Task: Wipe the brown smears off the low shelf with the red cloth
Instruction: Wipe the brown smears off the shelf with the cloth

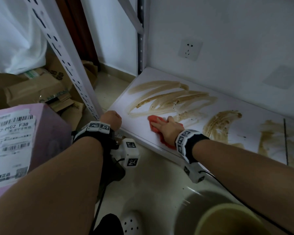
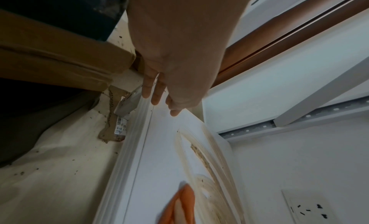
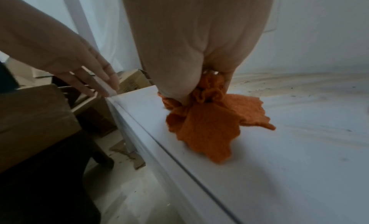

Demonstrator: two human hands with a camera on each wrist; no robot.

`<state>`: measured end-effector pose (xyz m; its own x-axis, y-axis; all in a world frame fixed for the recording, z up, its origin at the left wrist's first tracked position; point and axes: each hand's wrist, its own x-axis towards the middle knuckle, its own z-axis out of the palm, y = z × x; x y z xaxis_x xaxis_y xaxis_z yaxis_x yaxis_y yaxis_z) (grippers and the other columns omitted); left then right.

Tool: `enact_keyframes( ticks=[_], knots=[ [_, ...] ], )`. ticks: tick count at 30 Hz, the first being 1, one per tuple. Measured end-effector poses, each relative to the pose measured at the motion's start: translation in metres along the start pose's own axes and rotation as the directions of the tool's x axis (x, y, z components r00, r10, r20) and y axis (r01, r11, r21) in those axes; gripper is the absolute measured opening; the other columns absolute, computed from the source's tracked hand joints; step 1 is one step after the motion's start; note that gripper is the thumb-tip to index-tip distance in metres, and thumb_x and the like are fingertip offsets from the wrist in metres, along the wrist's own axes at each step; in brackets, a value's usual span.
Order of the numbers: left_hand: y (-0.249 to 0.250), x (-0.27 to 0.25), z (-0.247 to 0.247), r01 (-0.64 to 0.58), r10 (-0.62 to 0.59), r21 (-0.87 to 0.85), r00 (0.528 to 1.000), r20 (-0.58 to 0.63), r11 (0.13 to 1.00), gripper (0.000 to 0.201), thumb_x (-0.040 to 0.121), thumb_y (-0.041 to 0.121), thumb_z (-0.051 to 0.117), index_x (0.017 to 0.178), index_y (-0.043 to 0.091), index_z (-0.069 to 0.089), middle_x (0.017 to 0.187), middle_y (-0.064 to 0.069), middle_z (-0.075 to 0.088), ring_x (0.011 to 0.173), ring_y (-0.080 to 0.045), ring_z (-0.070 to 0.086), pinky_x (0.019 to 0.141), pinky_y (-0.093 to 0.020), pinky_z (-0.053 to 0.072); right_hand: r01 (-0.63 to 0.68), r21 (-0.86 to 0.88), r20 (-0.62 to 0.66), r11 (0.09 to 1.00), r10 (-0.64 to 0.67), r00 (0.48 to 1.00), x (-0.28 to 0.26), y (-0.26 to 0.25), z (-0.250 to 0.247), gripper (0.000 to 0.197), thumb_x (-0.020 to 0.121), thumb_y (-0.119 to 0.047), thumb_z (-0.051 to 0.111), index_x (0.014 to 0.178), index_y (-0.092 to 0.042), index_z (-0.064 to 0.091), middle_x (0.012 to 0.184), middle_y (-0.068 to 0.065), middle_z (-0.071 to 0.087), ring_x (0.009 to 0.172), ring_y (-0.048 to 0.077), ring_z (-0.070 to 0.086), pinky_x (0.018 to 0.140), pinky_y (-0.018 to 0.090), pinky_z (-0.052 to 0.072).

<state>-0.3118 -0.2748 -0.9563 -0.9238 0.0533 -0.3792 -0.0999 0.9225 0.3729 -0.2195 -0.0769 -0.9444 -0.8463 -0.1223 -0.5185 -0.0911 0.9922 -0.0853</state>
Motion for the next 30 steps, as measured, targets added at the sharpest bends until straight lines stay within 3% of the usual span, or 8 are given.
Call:
enact_keyframes(
  ticks=[3, 7, 12, 17, 20, 24, 30],
  knots=[
    [0.000, 0.000, -0.004, 0.016, -0.016, -0.034, 1.000, 0.020, 0.999, 0.033, 0.096, 0.007, 0.041, 0.121, 0.000, 0.060, 0.126, -0.016, 0.059, 0.119, -0.032, 0.055, 0.101, -0.036, 0.043, 0.066, -0.102, 0.061, 0.993, -0.060, 0.996, -0.003, -0.007, 0.006, 0.067, 0.096, -0.012, 0.043, 0.151, -0.031, 0.009, 0.159, -0.003, 0.012, 0.135, 0.035, 0.022, 0.106, 0.038, 0.031],
    [0.001, -0.002, -0.003, 0.022, -0.021, -0.037, 1.000, 0.020, 0.999, 0.032, 0.096, 0.010, 0.039, 0.120, 0.003, 0.059, 0.130, -0.013, 0.055, 0.119, -0.027, 0.053, 0.099, -0.032, 0.042, 0.187, -0.193, 0.086, 0.963, -0.173, 0.981, 0.016, -0.039, 0.010, 0.076, 0.096, -0.015, 0.044, 0.152, -0.024, -0.006, 0.158, 0.003, 0.014, 0.140, 0.037, 0.015, 0.115, 0.045, 0.023],
    [0.001, -0.002, -0.003, 0.016, -0.017, 0.039, 1.000, 0.017, 0.999, 0.029, 0.094, 0.009, 0.042, 0.115, 0.001, 0.061, 0.122, -0.015, 0.060, 0.112, -0.029, 0.058, 0.097, -0.037, 0.048, 0.166, -0.159, 0.053, 0.973, -0.159, 0.986, 0.057, -0.054, -0.004, 0.082, 0.088, -0.012, 0.056, 0.152, -0.027, 0.005, 0.158, 0.001, 0.011, 0.144, 0.037, 0.006, 0.117, 0.051, 0.014],
    [-0.001, 0.003, 0.001, 0.013, -0.018, 0.125, 0.999, 0.041, 0.992, 0.030, 0.096, 0.011, 0.043, 0.119, 0.003, 0.060, 0.126, -0.013, 0.058, 0.116, -0.027, 0.056, 0.095, -0.032, 0.045, 0.088, 0.018, 0.018, 0.996, -0.089, 0.996, 0.060, -0.021, -0.010, 0.090, 0.084, 0.000, 0.056, 0.152, -0.026, 0.002, 0.159, 0.003, 0.004, 0.145, 0.030, 0.011, 0.115, 0.048, 0.026],
    [0.008, 0.000, -0.001, 0.017, -0.029, 0.143, 0.996, 0.084, 0.990, 0.032, 0.095, 0.010, 0.044, 0.123, 0.002, 0.058, 0.127, -0.015, 0.059, 0.119, -0.030, 0.055, 0.097, -0.033, 0.044, 0.053, -0.058, 0.018, 0.997, -0.052, 0.998, 0.043, -0.005, -0.005, 0.083, 0.088, -0.004, 0.053, 0.152, -0.023, 0.003, 0.159, 0.004, 0.004, 0.146, 0.027, 0.007, 0.117, 0.047, 0.021],
    [0.005, 0.001, 0.003, -0.021, -0.014, 0.221, 0.988, 0.156, 0.975, 0.031, 0.094, 0.017, 0.045, 0.118, 0.004, 0.060, 0.125, -0.010, 0.058, 0.116, -0.026, 0.056, 0.096, -0.030, 0.045, 0.211, -0.174, 0.043, 0.962, -0.207, 0.977, 0.023, -0.016, 0.011, 0.062, 0.100, -0.024, 0.036, 0.152, -0.023, 0.002, 0.160, 0.005, 0.001, 0.148, 0.024, 0.001, 0.119, 0.045, 0.008],
    [0.010, -0.004, 0.001, -0.120, 0.023, 0.369, 0.966, 0.257, 0.922, 0.033, 0.097, 0.017, 0.046, 0.124, 0.003, 0.058, 0.130, -0.013, 0.056, 0.121, -0.027, 0.054, 0.099, -0.030, 0.044, 0.317, -0.180, 0.027, 0.931, -0.318, 0.948, 0.061, -0.036, 0.007, 0.063, 0.099, -0.019, 0.040, 0.152, -0.024, 0.006, 0.160, 0.000, 0.003, 0.147, 0.022, 0.008, 0.118, 0.044, 0.018]
  ],
)
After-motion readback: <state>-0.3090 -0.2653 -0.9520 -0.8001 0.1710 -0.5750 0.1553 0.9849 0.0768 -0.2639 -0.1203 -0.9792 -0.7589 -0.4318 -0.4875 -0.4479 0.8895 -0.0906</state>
